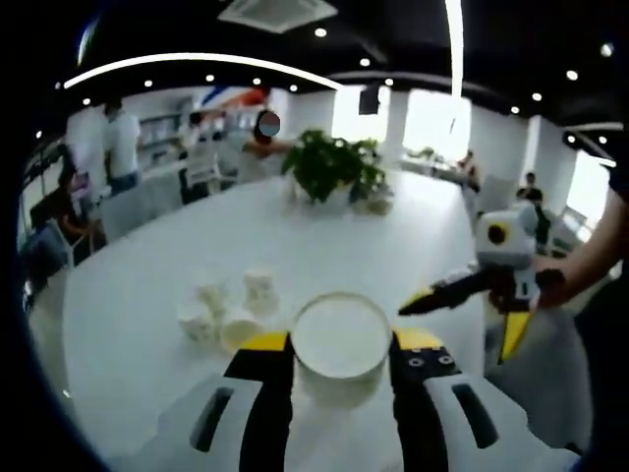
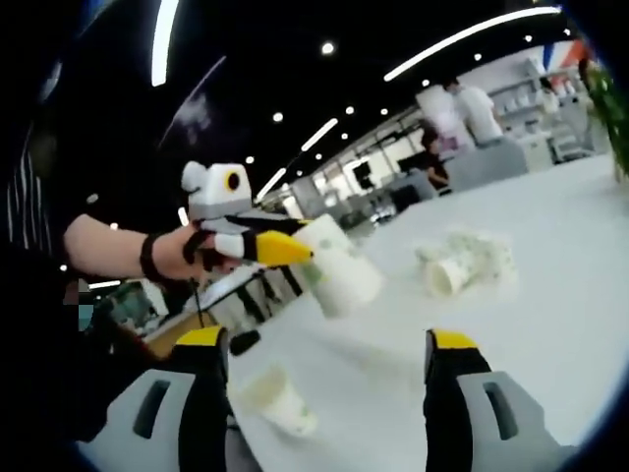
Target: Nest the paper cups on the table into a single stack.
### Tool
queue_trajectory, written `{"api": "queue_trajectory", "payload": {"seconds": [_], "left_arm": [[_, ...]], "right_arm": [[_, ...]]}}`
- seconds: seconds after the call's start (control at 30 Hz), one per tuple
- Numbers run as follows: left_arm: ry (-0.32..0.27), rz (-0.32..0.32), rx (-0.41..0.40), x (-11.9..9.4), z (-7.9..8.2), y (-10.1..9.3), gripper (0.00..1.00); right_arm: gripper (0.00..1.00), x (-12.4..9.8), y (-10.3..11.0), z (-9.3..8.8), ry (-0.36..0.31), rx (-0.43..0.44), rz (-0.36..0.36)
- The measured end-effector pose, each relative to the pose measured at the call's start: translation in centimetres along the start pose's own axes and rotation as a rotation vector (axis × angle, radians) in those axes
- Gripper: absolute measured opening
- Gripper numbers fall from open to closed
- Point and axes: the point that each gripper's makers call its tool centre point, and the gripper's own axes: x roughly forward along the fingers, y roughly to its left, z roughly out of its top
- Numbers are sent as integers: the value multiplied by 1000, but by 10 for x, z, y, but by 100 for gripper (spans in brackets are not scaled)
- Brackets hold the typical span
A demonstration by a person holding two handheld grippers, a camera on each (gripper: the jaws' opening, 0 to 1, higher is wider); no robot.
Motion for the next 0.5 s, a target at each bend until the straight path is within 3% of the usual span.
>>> {"api": "queue_trajectory", "payload": {"seconds": [0.2, 0.5], "left_arm": [[-29, -32, 4, -1, 9, -14, 36], [-23, -79, 2, -2, 6, -33, 36]], "right_arm": [[75, 9, 16, -1, 2, -4, 61], [71, 14, 29, -5, -8, 28, 120]]}}
